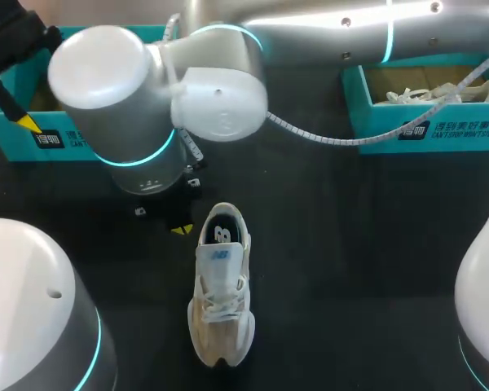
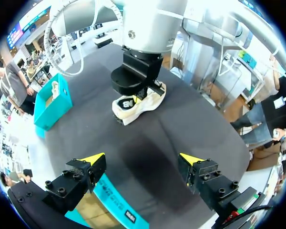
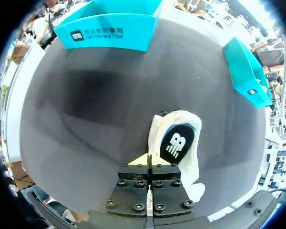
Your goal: Take the shoe out of the shoebox, open the shoe tongue, remove and reinsert the insole, then place the shoe into the shoebox
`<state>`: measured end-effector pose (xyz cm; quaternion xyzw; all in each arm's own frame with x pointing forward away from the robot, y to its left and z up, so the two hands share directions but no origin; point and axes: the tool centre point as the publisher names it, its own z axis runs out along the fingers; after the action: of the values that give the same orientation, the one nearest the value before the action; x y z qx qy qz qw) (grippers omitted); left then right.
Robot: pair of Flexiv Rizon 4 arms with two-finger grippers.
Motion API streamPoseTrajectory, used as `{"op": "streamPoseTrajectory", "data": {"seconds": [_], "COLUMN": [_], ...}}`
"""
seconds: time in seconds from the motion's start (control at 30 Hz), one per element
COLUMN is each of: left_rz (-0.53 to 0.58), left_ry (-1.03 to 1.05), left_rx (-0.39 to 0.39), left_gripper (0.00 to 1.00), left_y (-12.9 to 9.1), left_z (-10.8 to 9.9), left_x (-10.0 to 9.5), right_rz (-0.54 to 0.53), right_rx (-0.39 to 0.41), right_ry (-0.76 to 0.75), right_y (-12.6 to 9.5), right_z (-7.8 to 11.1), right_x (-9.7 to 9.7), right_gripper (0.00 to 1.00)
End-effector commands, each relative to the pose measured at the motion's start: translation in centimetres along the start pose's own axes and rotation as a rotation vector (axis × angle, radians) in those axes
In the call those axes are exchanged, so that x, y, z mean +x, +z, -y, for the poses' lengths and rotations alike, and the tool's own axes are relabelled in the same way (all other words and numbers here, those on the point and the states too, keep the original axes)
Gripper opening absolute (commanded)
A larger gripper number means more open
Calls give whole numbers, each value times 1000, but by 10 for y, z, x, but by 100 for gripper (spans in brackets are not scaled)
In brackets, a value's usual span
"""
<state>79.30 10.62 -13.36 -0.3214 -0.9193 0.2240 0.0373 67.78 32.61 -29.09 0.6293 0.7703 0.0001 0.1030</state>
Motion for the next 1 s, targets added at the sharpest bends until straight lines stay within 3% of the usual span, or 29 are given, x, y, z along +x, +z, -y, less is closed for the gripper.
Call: {"op": "streamPoseTrajectory", "data": {"seconds": [0.03,0.57,1.0], "left_rz": [-5,-5,-5], "left_ry": [0,0,0], "left_rx": [-1,-1,-1], "left_gripper": [100,100,100], "left_y": [-1,-1,-1], "left_z": [-1,-1,-1], "left_x": [-1,-1,-1], "right_rz": [173,180,171], "right_rx": [-21,-47,-45], "right_ry": [556,621,664], "right_y": [1,37,69], "right_z": [10,18,7], "right_x": [1,-35,-60], "right_gripper": [0,0,0]}}
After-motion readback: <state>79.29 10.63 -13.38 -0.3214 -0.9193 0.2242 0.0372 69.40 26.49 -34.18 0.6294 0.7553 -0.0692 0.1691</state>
